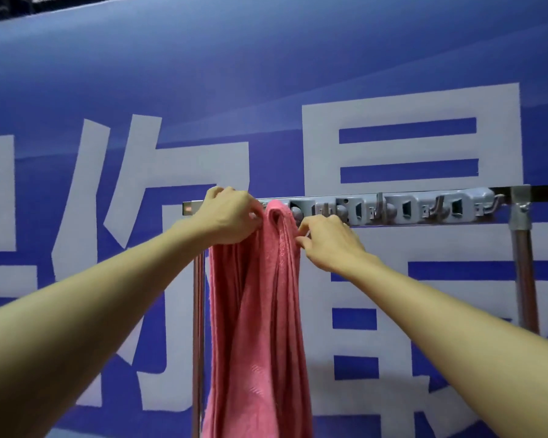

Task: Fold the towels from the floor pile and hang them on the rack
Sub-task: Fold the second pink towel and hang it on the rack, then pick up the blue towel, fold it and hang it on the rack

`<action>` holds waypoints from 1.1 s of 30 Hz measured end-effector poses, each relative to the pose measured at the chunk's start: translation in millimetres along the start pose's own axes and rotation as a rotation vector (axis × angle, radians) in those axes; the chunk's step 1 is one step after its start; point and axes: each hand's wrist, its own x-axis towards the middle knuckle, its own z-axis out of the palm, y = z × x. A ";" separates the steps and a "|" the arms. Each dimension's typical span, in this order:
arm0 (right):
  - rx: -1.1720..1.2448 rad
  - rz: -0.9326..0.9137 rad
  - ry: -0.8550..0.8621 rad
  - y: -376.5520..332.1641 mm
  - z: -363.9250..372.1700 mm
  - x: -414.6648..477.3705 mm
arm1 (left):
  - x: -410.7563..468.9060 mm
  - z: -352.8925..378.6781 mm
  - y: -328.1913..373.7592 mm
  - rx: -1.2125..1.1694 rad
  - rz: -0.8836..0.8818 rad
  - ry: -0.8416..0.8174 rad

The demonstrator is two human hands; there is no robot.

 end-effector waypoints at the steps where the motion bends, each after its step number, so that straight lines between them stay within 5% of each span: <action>1: 0.027 0.002 -0.035 3.1 -2.6 -6.2 | -8.1 -3.3 2.4 -0.035 0.002 0.040; 9: 0.086 0.019 -0.317 37.2 -40.1 -72.3 | -93.2 -18.7 61.5 -0.483 -0.019 0.160; 21: 0.123 0.116 -0.683 141.1 4.9 -255.1 | -240.2 118.0 189.8 -0.967 -0.212 -0.569; 33: 0.318 0.678 -0.884 293.2 193.5 -425.1 | -374.7 334.7 268.5 -1.069 -0.391 -1.098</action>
